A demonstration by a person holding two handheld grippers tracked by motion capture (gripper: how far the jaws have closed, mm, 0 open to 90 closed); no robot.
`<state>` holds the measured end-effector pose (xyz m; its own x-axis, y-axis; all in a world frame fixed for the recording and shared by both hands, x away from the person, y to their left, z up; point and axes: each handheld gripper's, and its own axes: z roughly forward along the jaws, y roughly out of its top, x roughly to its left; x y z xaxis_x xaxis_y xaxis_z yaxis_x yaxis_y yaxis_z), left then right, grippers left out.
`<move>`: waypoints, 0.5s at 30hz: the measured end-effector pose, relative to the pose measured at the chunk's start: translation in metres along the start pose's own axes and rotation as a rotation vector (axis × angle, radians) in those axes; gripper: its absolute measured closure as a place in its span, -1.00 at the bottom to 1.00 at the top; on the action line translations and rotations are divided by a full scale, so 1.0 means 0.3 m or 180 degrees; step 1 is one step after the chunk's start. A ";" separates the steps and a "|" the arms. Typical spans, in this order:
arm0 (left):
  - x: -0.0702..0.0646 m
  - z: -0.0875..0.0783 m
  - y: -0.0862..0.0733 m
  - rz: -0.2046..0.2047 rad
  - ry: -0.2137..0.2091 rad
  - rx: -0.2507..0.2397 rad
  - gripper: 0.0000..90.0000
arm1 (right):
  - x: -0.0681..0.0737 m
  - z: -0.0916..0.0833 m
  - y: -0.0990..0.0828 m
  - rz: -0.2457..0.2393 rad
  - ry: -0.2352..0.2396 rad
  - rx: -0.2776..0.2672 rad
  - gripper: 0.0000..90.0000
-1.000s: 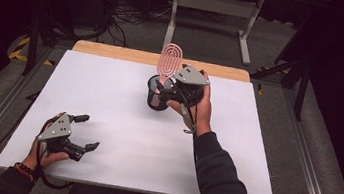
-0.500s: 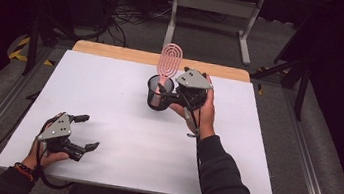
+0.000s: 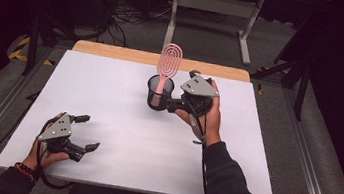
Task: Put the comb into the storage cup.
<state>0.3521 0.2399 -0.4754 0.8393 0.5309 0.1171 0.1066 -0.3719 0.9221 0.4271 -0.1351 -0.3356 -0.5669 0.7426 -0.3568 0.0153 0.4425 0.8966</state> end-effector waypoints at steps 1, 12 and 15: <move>0.000 0.000 0.000 0.0004 -0.0001 0.0002 -0.89 | -0.001 -0.009 -0.003 0.0004 -0.0011 -0.0002 -0.81; -0.001 0.000 0.000 0.0006 0.0004 0.0005 -0.89 | 0.005 -0.043 -0.017 -0.0056 -0.0046 -0.0001 -0.81; -0.001 0.001 0.000 0.0005 0.0005 0.0005 -0.89 | 0.005 -0.047 -0.021 -0.0078 -0.0050 0.0011 -0.81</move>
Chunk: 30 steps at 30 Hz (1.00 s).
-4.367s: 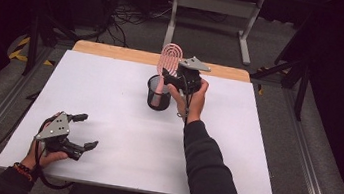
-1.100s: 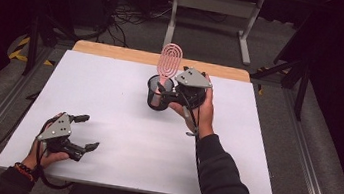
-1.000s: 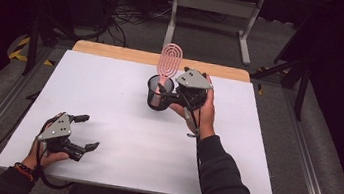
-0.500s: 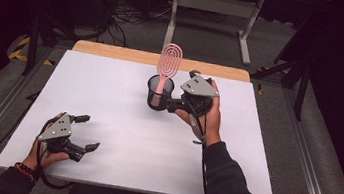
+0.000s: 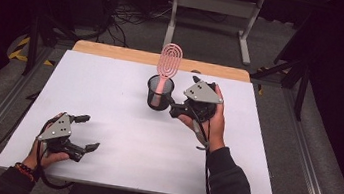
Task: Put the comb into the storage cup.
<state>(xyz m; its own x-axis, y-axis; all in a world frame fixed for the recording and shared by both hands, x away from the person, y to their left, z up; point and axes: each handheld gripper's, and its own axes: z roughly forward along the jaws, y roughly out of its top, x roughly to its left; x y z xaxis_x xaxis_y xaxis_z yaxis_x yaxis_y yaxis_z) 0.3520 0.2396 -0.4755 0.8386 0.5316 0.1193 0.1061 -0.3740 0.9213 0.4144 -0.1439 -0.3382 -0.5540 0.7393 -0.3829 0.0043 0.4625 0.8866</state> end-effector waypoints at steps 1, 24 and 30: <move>-0.001 0.000 0.000 0.0002 0.0002 0.0001 -0.89 | 0.000 -0.003 -0.002 0.0006 -0.0006 0.0001 -0.81; 0.002 0.001 -0.001 -0.0022 -0.0004 -0.0004 -0.89 | 0.044 -0.067 -0.070 -0.0012 -0.0045 -0.0030 -0.82; 0.004 -0.001 -0.001 -0.0027 0.0014 -0.0025 -0.88 | 0.060 -0.083 -0.093 -0.0044 -0.0014 -0.0020 -0.82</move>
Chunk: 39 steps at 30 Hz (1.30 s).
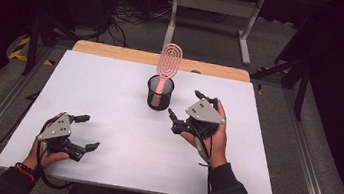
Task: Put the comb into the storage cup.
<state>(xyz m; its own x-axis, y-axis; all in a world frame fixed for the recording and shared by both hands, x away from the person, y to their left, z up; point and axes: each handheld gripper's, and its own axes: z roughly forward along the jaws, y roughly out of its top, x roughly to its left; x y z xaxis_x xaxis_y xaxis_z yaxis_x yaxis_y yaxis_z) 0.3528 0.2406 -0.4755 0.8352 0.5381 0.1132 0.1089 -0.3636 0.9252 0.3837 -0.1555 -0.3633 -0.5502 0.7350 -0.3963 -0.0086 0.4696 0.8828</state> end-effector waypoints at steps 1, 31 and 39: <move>0.001 0.000 0.000 -0.0006 0.0002 0.0001 -0.88 | 0.002 -0.001 -0.003 -0.0001 -0.0006 0.0012 -0.82; -0.002 0.003 -0.001 -0.0017 0.0005 0.0018 -0.89 | -0.003 -0.096 -0.126 0.0060 -0.0012 -0.0025 -0.82; -0.003 0.004 0.000 -0.0027 0.0011 0.0015 -0.89 | -0.003 -0.123 -0.171 -0.0014 -0.0018 0.0014 -0.82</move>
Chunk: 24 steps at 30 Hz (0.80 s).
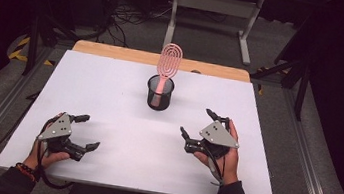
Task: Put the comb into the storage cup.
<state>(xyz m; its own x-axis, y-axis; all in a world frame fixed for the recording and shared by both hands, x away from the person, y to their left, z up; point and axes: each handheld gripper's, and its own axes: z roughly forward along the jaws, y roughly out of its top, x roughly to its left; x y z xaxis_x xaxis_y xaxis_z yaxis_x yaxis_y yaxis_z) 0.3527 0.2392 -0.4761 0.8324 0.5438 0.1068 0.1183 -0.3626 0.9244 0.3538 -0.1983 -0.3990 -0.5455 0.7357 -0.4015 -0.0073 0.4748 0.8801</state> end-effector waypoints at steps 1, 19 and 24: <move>-0.001 0.001 0.000 -0.0001 0.0002 -0.0003 -0.89 | 0.000 -0.003 -0.005 0.0004 0.0014 0.0005 -0.82; -0.001 0.003 0.004 0.0012 -0.0001 -0.0016 -0.90 | -0.029 -0.085 -0.157 0.0102 -0.0055 0.0091 -0.85; -0.002 0.004 0.005 0.0031 0.0005 -0.0007 -0.90 | -0.036 -0.111 -0.202 0.0214 -0.0081 0.0101 -0.87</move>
<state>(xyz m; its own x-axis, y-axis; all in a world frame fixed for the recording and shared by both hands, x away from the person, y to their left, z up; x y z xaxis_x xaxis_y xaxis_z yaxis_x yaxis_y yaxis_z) 0.3530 0.2373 -0.4752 0.8326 0.5415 0.1162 0.1091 -0.3662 0.9241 0.3324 -0.2511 -0.4396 -0.5225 0.7782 -0.3485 0.0555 0.4389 0.8968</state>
